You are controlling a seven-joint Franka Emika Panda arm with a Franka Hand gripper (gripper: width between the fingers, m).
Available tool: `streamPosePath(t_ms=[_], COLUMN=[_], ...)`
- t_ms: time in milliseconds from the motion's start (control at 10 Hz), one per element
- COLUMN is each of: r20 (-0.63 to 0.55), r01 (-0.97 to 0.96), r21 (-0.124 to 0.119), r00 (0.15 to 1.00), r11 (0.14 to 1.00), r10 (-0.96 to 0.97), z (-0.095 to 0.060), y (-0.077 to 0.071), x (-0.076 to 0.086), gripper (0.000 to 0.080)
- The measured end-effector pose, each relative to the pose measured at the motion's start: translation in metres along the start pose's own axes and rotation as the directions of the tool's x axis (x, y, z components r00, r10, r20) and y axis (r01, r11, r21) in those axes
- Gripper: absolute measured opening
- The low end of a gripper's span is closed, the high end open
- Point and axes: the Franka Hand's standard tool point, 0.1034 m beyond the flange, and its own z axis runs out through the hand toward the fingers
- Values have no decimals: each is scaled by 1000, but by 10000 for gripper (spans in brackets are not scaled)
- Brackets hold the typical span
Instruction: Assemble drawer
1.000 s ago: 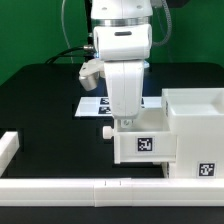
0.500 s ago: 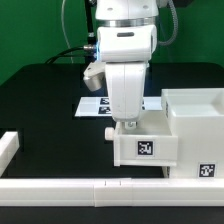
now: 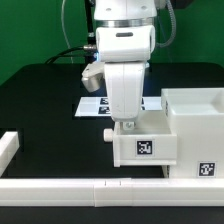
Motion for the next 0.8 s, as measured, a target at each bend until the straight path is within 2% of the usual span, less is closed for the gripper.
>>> streamPosePath(t_ms=[200,800], r20=[5,4], r01=[13,-9], r21=[-16,-12], r00=[1000,1000], r11=[1000,1000], r10=[-12,9], z=[0,1], y=[-4,-4], x=[-1,-3], gripper=[38,38])
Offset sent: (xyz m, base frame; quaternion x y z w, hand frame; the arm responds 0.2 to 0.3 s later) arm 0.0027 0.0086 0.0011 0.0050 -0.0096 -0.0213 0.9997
